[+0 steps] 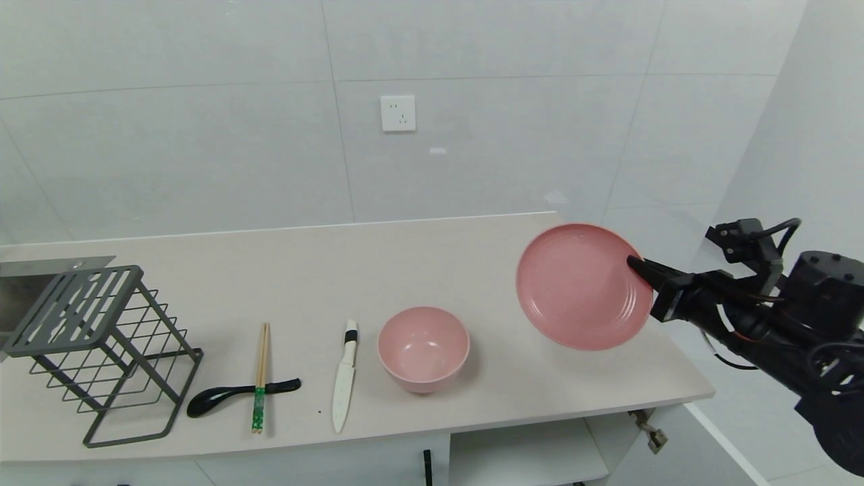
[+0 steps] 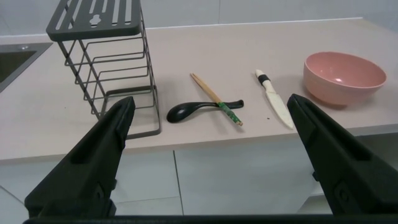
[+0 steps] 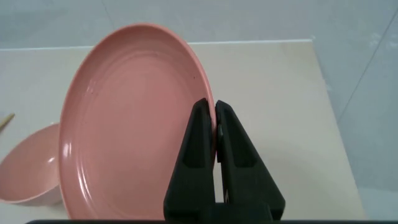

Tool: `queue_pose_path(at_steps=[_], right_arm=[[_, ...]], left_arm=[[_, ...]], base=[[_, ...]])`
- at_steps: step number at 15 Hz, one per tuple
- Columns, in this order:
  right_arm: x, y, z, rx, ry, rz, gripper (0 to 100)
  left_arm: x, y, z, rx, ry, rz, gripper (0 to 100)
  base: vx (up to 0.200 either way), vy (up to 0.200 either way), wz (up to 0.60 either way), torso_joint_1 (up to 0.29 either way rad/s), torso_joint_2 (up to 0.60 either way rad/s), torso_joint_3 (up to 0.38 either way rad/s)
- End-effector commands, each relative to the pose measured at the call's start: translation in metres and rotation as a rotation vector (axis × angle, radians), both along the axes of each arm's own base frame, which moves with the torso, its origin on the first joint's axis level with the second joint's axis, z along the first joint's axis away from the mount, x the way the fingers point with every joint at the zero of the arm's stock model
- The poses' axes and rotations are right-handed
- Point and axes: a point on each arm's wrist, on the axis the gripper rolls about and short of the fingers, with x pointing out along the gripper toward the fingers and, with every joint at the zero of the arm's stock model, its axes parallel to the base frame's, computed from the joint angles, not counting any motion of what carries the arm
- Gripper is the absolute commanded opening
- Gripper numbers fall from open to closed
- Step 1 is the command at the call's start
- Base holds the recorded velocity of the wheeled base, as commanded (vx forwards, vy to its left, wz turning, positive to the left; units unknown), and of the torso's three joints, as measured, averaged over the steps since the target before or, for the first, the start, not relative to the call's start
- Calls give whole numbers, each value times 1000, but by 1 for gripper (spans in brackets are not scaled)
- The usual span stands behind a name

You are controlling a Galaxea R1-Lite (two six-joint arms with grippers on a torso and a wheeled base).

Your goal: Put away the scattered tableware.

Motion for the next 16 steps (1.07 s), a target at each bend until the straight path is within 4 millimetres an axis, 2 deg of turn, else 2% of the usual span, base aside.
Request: queue_pose_path(at_steps=[1, 3, 6, 7, 8, 11, 14, 15, 16], right_arm=[[-16, -7, 7, 9, -27, 19, 0], [-34, -12, 7, 13, -18, 23, 0], [-38, -16, 15, 18, -71, 35, 0], [-40, -17, 16, 18, -74, 36, 0], [-42, -16, 22, 23, -101, 39, 0], [-45, -15, 23, 27, -103, 47, 0], [-49, -23, 29, 28, -128, 15, 0], [-49, -23, 29, 28, -128, 15, 0], [-50, -22, 30, 28, -133, 17, 0]], left_arm=[[0, 0, 0, 6, 0, -2, 100], [0, -1, 0, 34, -4, -43, 100], [0, -2, 1, 28, -9, -85, 100], [0, -2, 8, 30, -75, -84, 100], [-4, -2, 34, 40, -320, -86, 100], [-2, -3, 32, 18, -216, -154, 100], [1, -7, 70, -112, -3, -370, 100], [2, -8, 72, -118, 8, -379, 100], [24, -10, 85, -164, 148, -454, 100]], base=[[0, 0, 0, 0, 0, 0], [0, 0, 0, 0, 0, 0], [0, 0, 0, 0, 0, 0], [0, 0, 0, 0, 0, 0], [0, 0, 0, 0, 0, 0], [0, 0, 0, 0, 0, 0], [0, 0, 0, 0, 0, 0], [0, 0, 0, 0, 0, 0], [0, 0, 0, 0, 0, 0]])
